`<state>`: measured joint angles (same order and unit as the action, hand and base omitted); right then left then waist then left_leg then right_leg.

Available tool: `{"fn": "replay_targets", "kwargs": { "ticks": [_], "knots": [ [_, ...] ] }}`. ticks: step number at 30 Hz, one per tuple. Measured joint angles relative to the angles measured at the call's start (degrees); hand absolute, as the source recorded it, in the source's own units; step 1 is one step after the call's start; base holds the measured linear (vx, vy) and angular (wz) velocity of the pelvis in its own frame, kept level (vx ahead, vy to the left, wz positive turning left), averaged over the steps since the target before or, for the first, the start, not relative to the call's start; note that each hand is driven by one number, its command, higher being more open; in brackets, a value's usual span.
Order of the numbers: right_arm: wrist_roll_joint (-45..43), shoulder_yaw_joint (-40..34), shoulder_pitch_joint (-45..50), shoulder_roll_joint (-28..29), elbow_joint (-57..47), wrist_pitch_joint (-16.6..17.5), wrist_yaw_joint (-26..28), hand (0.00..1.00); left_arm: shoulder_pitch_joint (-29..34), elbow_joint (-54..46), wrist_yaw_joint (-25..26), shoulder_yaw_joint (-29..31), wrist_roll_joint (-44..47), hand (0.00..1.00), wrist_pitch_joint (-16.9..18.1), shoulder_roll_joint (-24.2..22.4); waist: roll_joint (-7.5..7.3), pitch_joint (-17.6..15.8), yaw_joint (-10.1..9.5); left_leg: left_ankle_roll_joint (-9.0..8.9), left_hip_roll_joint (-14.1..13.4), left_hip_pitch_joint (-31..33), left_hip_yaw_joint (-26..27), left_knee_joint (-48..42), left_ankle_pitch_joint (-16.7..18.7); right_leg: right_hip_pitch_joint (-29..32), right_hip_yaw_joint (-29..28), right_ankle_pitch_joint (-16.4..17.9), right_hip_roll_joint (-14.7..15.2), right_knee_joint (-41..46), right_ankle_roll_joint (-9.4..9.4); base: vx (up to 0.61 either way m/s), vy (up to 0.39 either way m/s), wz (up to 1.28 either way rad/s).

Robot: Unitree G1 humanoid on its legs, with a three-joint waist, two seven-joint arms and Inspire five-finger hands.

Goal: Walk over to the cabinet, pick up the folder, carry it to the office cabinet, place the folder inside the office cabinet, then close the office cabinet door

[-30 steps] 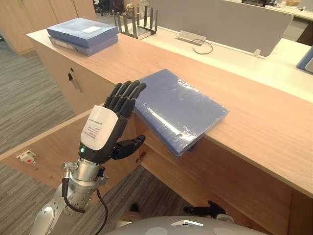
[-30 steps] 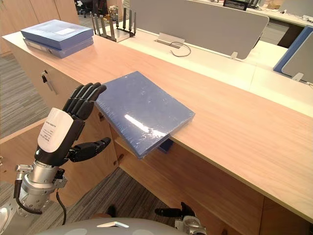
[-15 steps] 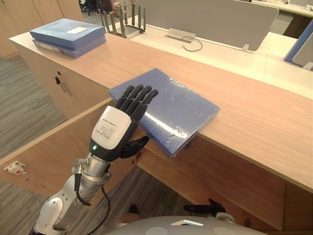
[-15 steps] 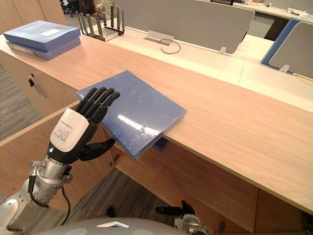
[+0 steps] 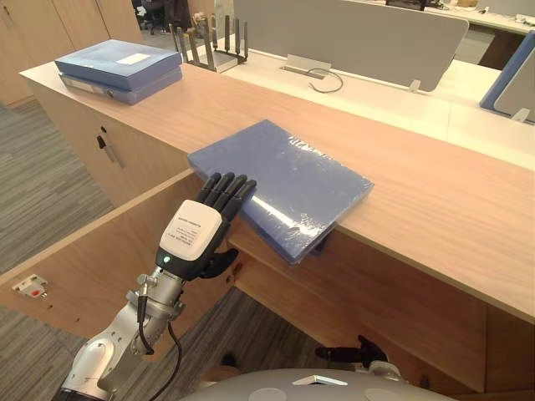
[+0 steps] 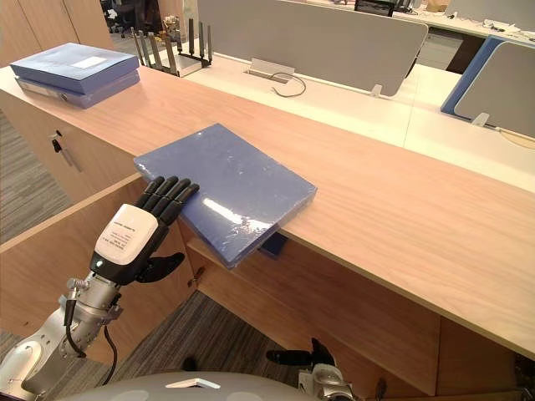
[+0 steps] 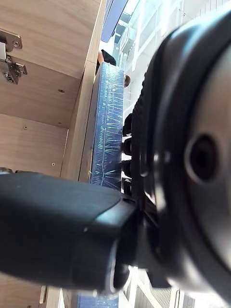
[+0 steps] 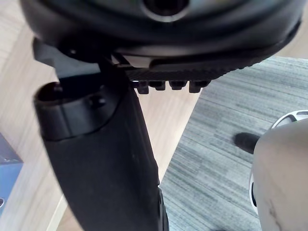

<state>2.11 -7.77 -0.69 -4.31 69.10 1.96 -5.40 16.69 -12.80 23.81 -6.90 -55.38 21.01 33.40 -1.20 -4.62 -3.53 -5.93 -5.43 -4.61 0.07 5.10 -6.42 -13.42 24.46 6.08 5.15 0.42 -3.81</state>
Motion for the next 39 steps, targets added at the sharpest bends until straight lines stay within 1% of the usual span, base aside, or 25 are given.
{"fn": "replay_targets", "kwargs": {
  "ticks": [8, 9, 12, 16, 21, 23, 26, 34, 39],
  "knots": [
    [0.0, -0.79, 0.03, 0.0, -0.25, 0.0, -0.23, 1.0, -0.84, 0.87, 1.33, 0.02, -1.36, 1.0, -0.38, -0.01, 0.46, 0.27, 0.58, 0.01, 0.46, -0.01, 0.3, 0.0, 0.31, -0.28, -0.22, -0.3, 0.29, -0.63, -0.34, 0.02, -0.003, -0.02],
    [0.0, -0.81, 0.06, 0.0, -0.21, 0.0, -0.23, 1.0, -0.93, 0.51, 1.36, 0.01, -1.63, 1.0, -0.98, -0.35, 0.51, 0.4, 0.65, -0.07, 0.45, 0.03, 0.57, -0.03, 0.37, -0.15, -0.46, -0.37, 0.32, -0.66, -0.43, 0.01, 0.001, -0.06],
    [0.0, -1.01, 0.11, 0.0, -0.13, 0.0, -0.24, 1.0, -0.95, -2.4, 1.84, 0.02, -1.62, 1.0, -1.46, -1.13, 0.5, 0.42, 0.54, -0.04, 0.59, 0.17, 0.91, -0.1, 0.61, 0.03, -0.71, -0.44, 0.47, -0.7, -0.52, 0.02, 0.0, -0.05],
    [-0.01, -1.06, 0.13, 0.0, 0.13, 0.01, -0.24, 1.0, -1.63, -9.54, 3.31, 0.0, -1.57, 1.0, -1.19, -1.55, 0.27, 0.57, 0.55, 0.08, 0.75, 0.21, 1.13, -0.19, 0.72, 0.17, -0.98, -0.47, 0.66, -0.53, -0.57, 0.01, 0.0, -0.01],
    [-0.02, -1.03, 0.09, 0.0, 0.83, 0.01, -0.23, 1.0, -3.24, -13.58, 4.62, -0.53, -1.29, 1.0, -1.12, -2.36, 0.2, 0.95, 0.58, 0.11, 0.74, 0.19, 1.14, -0.04, 0.72, 0.22, -1.01, -0.47, 0.68, -0.38, -0.57, 0.0, 0.0, 0.0],
    [0.03, -0.71, 0.16, 0.01, 1.2, 0.01, -0.24, 1.0, -3.25, -14.73, 4.79, -1.65, -1.04, 1.0, -1.05, -2.92, -0.02, 1.44, 0.58, 0.13, 0.75, 0.17, 1.14, -0.02, 0.73, 0.21, -1.0, -0.47, 0.69, -0.38, -0.57, 0.0, 0.0, 0.0],
    [1.44, -0.53, 0.02, 0.03, 1.52, 0.01, -0.24, 1.0, -3.26, -14.74, 4.95, -3.02, -1.02, 1.0, -1.0, -4.02, -0.23, 1.69, 0.54, 0.16, 0.74, 0.17, 1.13, -0.03, 0.71, 0.21, -0.99, -0.47, 0.68, -0.36, -0.56, 0.0, 0.0, 0.0],
    [1.92, 0.61, -0.07, 0.05, 1.53, 0.01, -0.25, 1.0, -3.38, -12.79, 4.47, -6.15, -1.02, 1.0, -1.0, -4.29, -0.67, 1.9, 0.57, 0.18, 0.75, 0.16, 1.26, -0.02, 0.68, 0.27, -1.06, -0.47, 0.71, -0.35, -0.56, 0.0, 0.0, 0.0],
    [1.94, 0.6, 0.0, 0.05, 1.64, 0.01, -0.25, 1.0, -3.32, -10.99, 3.25, -6.57, -1.02, 1.0, -0.96, -4.29, -1.11, 2.08, 0.57, 0.18, 0.74, 0.16, 1.34, -0.02, 0.69, 0.3, -1.11, -0.47, 0.72, -0.36, -0.56, 0.0, 0.0, 0.0]
  ]
}}
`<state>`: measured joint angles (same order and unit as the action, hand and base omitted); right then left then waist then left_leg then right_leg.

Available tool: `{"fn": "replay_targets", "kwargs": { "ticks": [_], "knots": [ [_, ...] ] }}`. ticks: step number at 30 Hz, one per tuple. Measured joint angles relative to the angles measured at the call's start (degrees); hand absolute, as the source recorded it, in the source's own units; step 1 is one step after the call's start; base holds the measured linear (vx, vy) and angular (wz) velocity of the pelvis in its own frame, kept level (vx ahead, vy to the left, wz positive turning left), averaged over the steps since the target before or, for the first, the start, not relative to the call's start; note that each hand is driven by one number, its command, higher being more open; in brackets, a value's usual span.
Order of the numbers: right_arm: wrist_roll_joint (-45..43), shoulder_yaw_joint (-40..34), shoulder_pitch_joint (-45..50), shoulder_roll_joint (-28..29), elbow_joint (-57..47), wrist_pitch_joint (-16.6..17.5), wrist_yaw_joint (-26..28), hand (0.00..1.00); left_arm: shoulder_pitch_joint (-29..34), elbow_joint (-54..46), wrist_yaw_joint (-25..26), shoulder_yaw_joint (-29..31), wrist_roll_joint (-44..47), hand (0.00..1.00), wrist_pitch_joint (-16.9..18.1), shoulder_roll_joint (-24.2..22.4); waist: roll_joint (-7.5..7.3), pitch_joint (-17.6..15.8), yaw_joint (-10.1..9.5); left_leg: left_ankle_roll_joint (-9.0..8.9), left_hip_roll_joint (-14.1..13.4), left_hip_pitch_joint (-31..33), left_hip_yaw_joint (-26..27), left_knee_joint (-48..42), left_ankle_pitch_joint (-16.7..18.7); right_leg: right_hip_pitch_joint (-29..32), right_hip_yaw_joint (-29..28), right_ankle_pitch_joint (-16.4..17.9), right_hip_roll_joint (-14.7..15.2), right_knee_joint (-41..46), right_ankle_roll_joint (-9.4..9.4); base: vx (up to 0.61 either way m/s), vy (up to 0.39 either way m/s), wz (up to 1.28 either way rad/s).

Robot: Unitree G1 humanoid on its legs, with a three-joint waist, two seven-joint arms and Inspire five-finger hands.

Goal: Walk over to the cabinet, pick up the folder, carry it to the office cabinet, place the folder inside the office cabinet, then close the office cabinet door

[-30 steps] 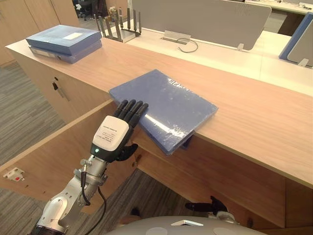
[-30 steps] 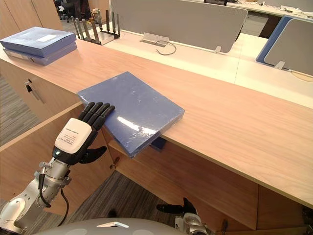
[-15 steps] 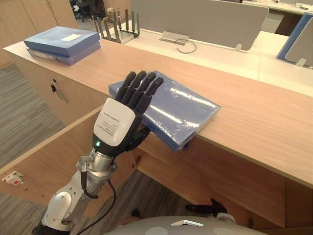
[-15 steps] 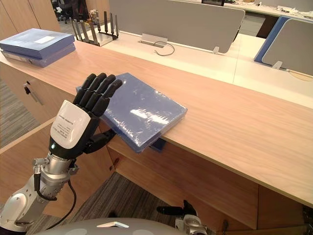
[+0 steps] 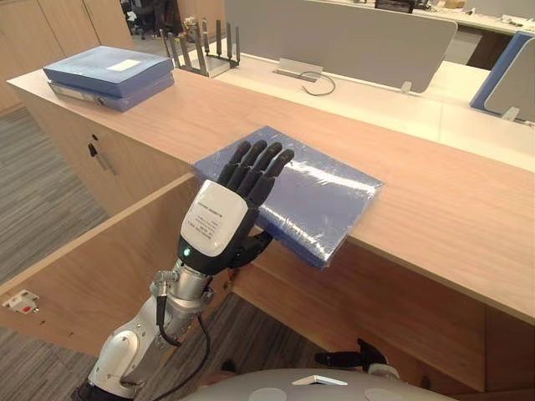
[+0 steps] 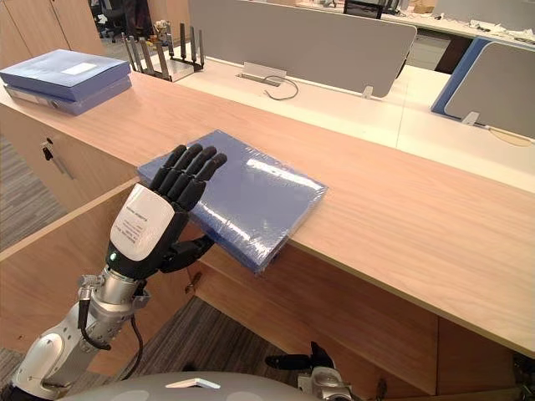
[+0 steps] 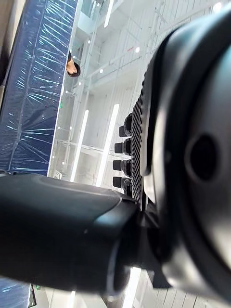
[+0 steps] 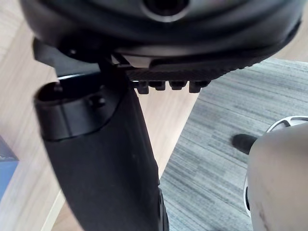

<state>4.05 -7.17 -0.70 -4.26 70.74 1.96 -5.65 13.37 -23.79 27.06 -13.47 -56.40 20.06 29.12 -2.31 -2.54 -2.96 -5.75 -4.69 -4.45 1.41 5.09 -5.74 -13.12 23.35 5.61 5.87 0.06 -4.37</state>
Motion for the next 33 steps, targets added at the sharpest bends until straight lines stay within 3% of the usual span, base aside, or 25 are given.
{"fn": "replay_targets", "kwargs": {
  "ticks": [11, 32, 33],
  "knots": [
    [0.02, -0.07, 0.05, 0.0, 0.32, 0.0, 0.02, 1.0, 0.65, 1.18, -1.17, -0.01, 0.28, 1.0, 0.99, -0.24, -0.64, 0.13, 0.03, 0.02, -0.01, 0.03, 0.01, 0.01, -0.01, 0.05, 0.0, 0.0, 0.01, -0.01, 0.0, 0.0, 0.0, 0.0],
    [-0.01, -0.18, -0.19, 0.03, -2.61, -0.02, -0.03, 1.0, 0.59, 9.56, -0.96, 0.1, 0.29, 1.0, -0.37, -2.02, 0.84, -2.07, 1.33, 0.04, 0.25, -0.63, 0.07, 0.05, 0.16, -0.68, -0.06, -0.13, 0.2, -0.7, -0.31, 0.0, 0.0, 0.0],
    [-0.02, -0.18, -0.17, 0.04, -2.98, -0.02, -0.06, 1.0, 0.54, 9.9, -0.9, 0.21, 0.29, 0.0, -0.54, -2.29, 1.1, -2.26, 1.54, 0.06, 0.25, -0.96, 0.16, 0.06, 0.23, -1.0, -0.14, -0.16, 0.21, -0.8, -0.35, 0.0, 0.0, -0.05]
  ]
}}
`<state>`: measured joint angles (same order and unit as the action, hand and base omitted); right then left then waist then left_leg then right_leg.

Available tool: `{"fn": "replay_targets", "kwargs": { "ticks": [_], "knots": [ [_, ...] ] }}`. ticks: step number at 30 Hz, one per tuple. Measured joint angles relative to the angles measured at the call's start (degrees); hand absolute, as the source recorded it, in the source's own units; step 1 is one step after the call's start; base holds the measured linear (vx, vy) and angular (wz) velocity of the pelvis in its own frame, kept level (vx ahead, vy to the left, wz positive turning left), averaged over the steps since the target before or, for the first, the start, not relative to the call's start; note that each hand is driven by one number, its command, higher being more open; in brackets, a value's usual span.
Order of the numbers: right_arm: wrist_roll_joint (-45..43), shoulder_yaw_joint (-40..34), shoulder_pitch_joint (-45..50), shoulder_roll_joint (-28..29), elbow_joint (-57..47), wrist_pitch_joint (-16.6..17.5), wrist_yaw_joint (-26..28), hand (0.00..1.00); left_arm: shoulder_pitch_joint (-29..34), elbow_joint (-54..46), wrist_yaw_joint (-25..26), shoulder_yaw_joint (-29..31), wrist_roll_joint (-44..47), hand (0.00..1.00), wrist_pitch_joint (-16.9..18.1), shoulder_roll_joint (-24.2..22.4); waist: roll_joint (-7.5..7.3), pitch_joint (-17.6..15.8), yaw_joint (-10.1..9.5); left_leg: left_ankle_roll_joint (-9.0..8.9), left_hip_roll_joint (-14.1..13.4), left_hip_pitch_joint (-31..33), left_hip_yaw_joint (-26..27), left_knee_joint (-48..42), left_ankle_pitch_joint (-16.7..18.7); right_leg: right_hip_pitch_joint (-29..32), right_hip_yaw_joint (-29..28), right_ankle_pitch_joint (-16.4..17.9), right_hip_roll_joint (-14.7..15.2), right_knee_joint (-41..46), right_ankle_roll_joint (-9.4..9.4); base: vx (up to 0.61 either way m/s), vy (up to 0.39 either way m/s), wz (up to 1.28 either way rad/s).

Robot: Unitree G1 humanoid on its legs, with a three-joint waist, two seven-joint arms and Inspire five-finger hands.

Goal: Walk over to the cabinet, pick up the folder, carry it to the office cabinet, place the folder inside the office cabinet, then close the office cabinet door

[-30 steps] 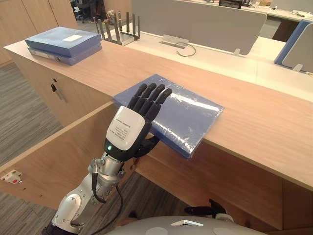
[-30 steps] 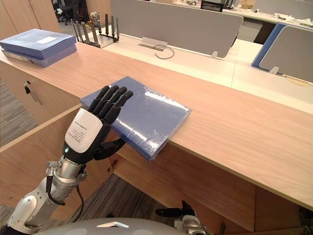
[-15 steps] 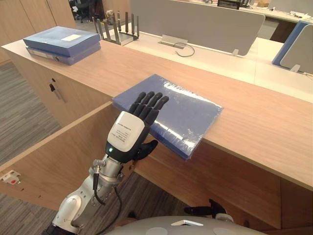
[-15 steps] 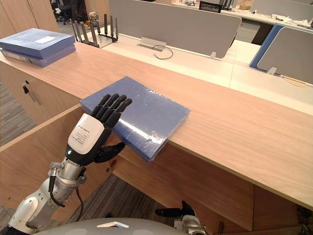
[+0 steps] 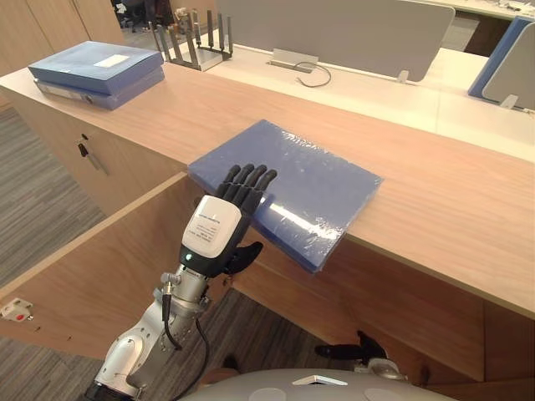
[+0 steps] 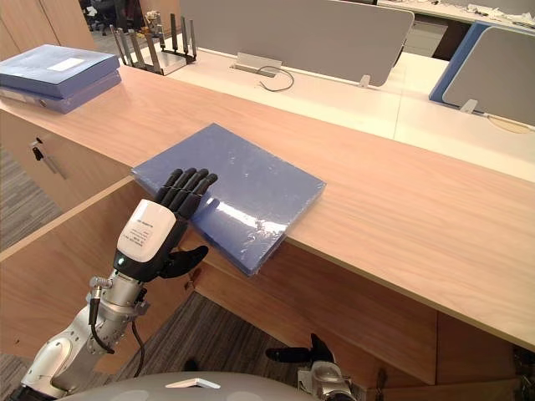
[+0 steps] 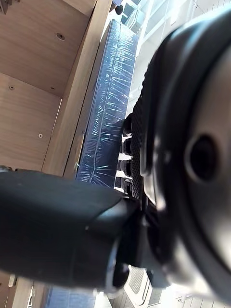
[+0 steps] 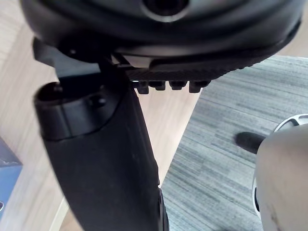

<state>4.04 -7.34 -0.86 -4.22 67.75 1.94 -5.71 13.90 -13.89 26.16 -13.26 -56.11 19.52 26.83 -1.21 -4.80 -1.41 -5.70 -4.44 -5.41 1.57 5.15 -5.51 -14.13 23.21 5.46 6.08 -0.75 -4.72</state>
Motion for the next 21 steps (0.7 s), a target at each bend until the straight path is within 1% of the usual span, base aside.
{"fn": "replay_targets", "kwargs": {
  "ticks": [4, 6, 8, 11, 14, 16, 21],
  "knots": [
    [0.0, 0.01, 0.04, 0.0, -0.39, 0.0, -0.27, 1.0, -0.3, 0.01, 0.22, -0.02, 0.0, 0.0, -0.93, -0.06, 0.41, -0.06, 0.07, -0.03, -0.07, -0.11, 0.29, 0.01, 0.09, 0.0, -0.29, -0.02, -0.06, -0.29, -0.04, 0.0, 0.0, -0.03],
    [0.0, 0.01, 0.06, 0.01, -0.5, 0.0, -0.77, 1.0, -0.61, -0.01, 1.38, 0.01, 0.0, 0.0, -1.07, -0.44, 0.41, -0.05, 0.12, -0.02, -0.04, -0.1, 0.35, 0.01, 0.21, -0.01, -0.35, -0.03, -0.05, -0.29, -0.05, 0.0, 0.0, 0.0],
    [-0.01, 0.03, 0.05, 0.03, -0.66, 0.0, -1.26, 1.0, -2.41, -0.19, 3.04, 0.24, 0.25, 0.0, -1.21, -1.92, 0.41, -0.05, -0.05, -0.01, 0.04, -0.08, 0.37, 0.01, 0.28, -0.04, -0.35, -0.04, -0.01, -0.34, -0.06, 0.0, 0.0, 0.0],
    [-0.01, 0.04, -0.05, 0.28, -1.22, 0.03, -1.3, 1.0, -3.4, -0.27, 4.11, 0.28, 0.06, 0.0, -1.22, -2.16, 0.46, -0.02, 0.14, -0.04, 0.07, -0.08, 0.44, 0.01, 0.36, -0.04, -0.36, -0.04, -0.01, -0.44, -0.06, 0.0, 0.0, 0.0],
    [0.0, 0.05, 0.03, 0.38, -1.2, 0.04, -1.59, 1.0, -5.2, -3.38, 4.76, 0.02, -0.24, 0.0, -0.98, -2.81, 0.44, 0.09, 0.16, -0.07, -0.04, 0.04, 0.79, 0.0, 0.4, 0.21, -0.71, -0.05, -0.04, -0.42, -0.06, 0.01, -0.003, -0.04],
    [0.0, 0.05, 0.25, 0.4, -1.13, 0.03, -1.88, 1.0, -5.32, -5.21, 5.04, -0.5, -0.25, 0.0, -0.73, -4.15, 0.66, 0.26, 0.18, -0.12, -0.1, 0.15, 1.1, -0.01, 0.44, 0.53, -1.12, -0.06, -0.05, -0.3, -0.06, 0.0, -0.006, -0.09],
    [-0.03, 0.01, 1.02, 0.38, -0.98, 0.03, -2.18, 1.0, -5.55, -7.99, 5.85, -0.77, -0.18, 0.0, -0.86, -4.84, 0.92, 1.24, 0.16, -0.07, -0.18, 0.77, 1.15, -0.01, 0.4, 1.14, -1.2, -0.07, -0.07, 0.09, -0.05, 0.0, 0.0, 0.0]
  ]
}}
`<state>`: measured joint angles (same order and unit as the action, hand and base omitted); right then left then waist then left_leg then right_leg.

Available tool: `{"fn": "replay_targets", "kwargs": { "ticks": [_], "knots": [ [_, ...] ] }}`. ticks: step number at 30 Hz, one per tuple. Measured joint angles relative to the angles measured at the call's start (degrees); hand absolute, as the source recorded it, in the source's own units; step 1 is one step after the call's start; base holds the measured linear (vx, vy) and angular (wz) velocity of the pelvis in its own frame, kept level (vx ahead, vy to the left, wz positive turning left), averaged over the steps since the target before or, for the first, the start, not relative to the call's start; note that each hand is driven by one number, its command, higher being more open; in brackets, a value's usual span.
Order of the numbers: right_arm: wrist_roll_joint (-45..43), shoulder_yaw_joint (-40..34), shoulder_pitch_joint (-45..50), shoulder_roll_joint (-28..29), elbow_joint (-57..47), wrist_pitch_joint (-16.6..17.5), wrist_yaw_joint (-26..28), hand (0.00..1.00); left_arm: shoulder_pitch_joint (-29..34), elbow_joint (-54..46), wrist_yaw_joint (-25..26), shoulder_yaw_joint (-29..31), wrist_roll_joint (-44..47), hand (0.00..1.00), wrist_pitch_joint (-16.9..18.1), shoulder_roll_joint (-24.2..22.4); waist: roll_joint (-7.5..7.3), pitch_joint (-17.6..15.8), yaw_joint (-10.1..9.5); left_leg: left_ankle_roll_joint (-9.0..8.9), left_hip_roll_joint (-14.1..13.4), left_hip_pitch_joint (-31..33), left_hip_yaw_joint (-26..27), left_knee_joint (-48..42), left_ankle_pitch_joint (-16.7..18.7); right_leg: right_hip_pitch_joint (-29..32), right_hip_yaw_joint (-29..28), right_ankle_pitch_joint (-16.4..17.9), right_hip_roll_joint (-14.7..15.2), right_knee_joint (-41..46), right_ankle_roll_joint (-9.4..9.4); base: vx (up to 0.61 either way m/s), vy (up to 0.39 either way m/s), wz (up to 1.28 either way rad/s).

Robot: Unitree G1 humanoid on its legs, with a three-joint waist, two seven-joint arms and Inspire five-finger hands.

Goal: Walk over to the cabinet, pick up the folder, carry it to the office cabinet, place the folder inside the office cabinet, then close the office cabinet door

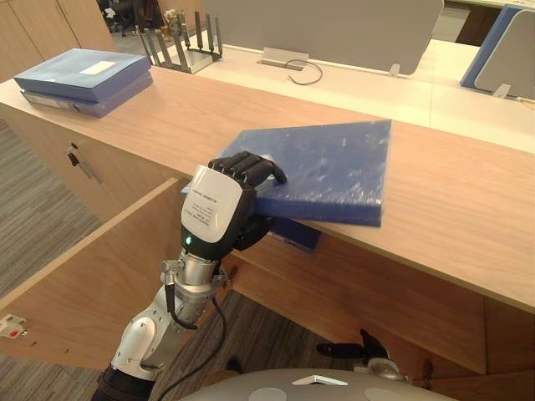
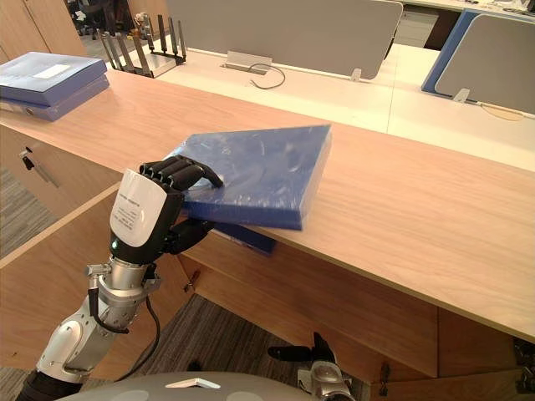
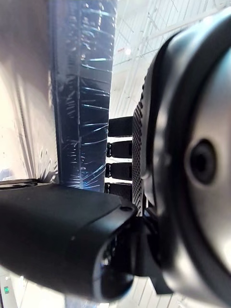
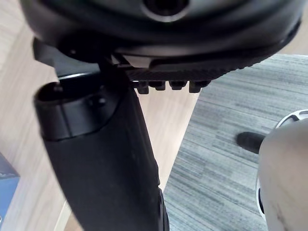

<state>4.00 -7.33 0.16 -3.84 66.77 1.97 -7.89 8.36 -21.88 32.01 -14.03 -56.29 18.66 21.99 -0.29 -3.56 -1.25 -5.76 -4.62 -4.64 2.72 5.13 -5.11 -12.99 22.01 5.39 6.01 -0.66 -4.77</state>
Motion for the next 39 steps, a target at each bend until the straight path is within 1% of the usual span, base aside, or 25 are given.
{"fn": "replay_targets", "kwargs": {
  "ticks": [6, 11, 14, 17, 22, 23, 30, 32, 34, 35, 37, 39],
  "knots": [
    [0.0, 0.0, 0.09, 0.08, 0.1, 0.0, -0.05, 1.0, 0.02, -0.14, 0.27, -0.91, 0.17, 0.0, -0.11, -1.4, -0.22, 0.17, -0.04, 0.35, 0.01, 0.15, -0.04, 0.02, -0.27, 0.61, -0.06, 0.01, 0.21, 0.85, 0.0, -0.03, 0.002, 0.0],
    [-0.01, 0.0, 0.08, 0.3, 0.57, 0.01, -0.18, 1.0, 0.05, -0.14, 0.32, -0.85, 0.59, 0.0, -0.38, -2.49, -0.99, 0.57, -0.12, 0.42, 0.03, 0.23, -0.04, 0.02, -0.31, 0.82, -0.12, 0.01, 0.3, 1.08, 0.0, 0.0, 0.0, 0.0],
    [-0.01, -0.02, 0.1, 0.39, 0.85, 0.01, -0.25, 1.0, 0.08, -0.2, 0.26, -0.76, 4.25, 0.0, -0.94, -4.2, -1.47, 0.74, -0.19, 0.43, 0.07, 0.28, -0.05, 0.02, -0.33, 0.85, -0.11, 0.0, 0.32, 1.08, 0.0, 0.0, 0.0, 0.0],
    [-0.02, -0.18, 0.07, 0.45, 1.05, 0.01, -0.27, 1.0, 0.14, -1.28, -0.68, -0.18, 9.08, 0.0, -1.3, -6.13, -1.66, 0.76, -0.26, 0.45, 0.08, 0.31, -0.05, 0.02, -0.35, 0.86, -0.1, 0.0, 0.33, 1.09, 0.0, 0.0, 0.0, 0.0],
    [-0.04, -0.72, 0.09, 0.65, 1.14, -0.01, -0.27, 1.0, 0.72, -2.83, -3.67, 1.16, 18.57, 0.0, -1.11, -8.68, -1.73, 0.76, -0.24, 0.49, 0.09, 0.31, -0.01, 0.01, -0.4, 0.86, -0.1, 0.0, 0.35, 1.09, 0.0, 0.0, 0.0, 0.0],
    [-0.05, -0.93, 0.07, 0.72, 1.22, -0.01, -0.27, 1.0, 1.11, -3.48, -4.37, 1.22, 21.94, 0.0, -1.07, -9.33, -1.83, 0.74, -0.26, 0.49, 0.1, 0.31, 0.0, 0.01, -0.4, 0.86, -0.1, 0.0, 0.35, 1.09, -0.01, 0.0, 0.0, 0.0],
    [-0.25, -0.98, 0.04, 0.93, 2.31, -0.02, -0.27, 1.0, 1.22, -3.53, -6.04, 1.98, 32.43, 0.0, -1.05, -12.24, -2.3, 0.98, -0.3, 0.58, 0.13, 0.3, -0.01, 0.02, -0.46, 0.91, -0.09, 0.01, 0.44, 1.29, 0.0, 0.0, 0.0, 0.0],
    [-0.56, -0.99, 0.04, 0.94, 2.34, -0.02, -0.27, 1.0, 1.3, -3.54, -6.63, 1.99, 36.92, 0.0, -1.04, -12.75, -2.32, 0.97, -0.26, 0.64, 0.17, 0.31, -0.01, 0.02, -0.51, 0.98, -0.09, 0.01, 0.52, 1.37, -0.01, 0.0, 0.0, 0.0],
    [-1.22, -1.03, 0.05, 0.95, 2.57, -0.02, -0.27, 1.0, 1.8, -3.56, -7.78, 2.05, 43.3, 0.0, -1.03, -13.24, -2.39, 0.94, -0.24, 0.7, 0.17, 0.34, -0.01, 0.02, -0.55, 1.04, -0.09, 0.01, 0.61, 1.42, -0.01, 0.0, 0.0, 0.0],
    [-1.24, -1.03, 0.03, 0.95, 2.64, -0.03, -0.27, 1.0, 1.98, -3.56, -8.09, 2.09, 44.85, 0.0, -1.03, -13.34, -2.41, 0.94, -0.23, 0.71, 0.17, 0.35, -0.01, 0.02, -0.56, 1.06, -0.08, 0.01, 0.63, 1.42, -0.01, 0.0, 0.0, 0.0],
    [-1.24, -1.14, 0.0, 1.03, 2.71, -0.02, -0.26, 1.0, 3.53, -4.3, -10.53, 2.85, 51.65, 0.0, -1.02, -14.4, -2.52, 0.92, -0.17, 0.72, 0.18, 0.44, -0.01, 0.02, -0.56, 1.16, -0.08, 0.01, 0.7, 1.42, -0.02, 0.0, 0.0, 0.0],
    [-1.24, -1.18, 0.0, 1.07, 2.76, -0.07, -0.23, 1.0, 3.97, -4.58, -12.1, 3.22, 55.78, 0.0, -1.02, -14.97, -2.67, 0.87, -0.3, 0.78, 0.2, 0.62, -0.09, 0.02, -0.6, 1.28, 0.02, 0.0, 0.7, 1.43, -0.03, 0.0, 0.0, 0.0]
  ]
}}
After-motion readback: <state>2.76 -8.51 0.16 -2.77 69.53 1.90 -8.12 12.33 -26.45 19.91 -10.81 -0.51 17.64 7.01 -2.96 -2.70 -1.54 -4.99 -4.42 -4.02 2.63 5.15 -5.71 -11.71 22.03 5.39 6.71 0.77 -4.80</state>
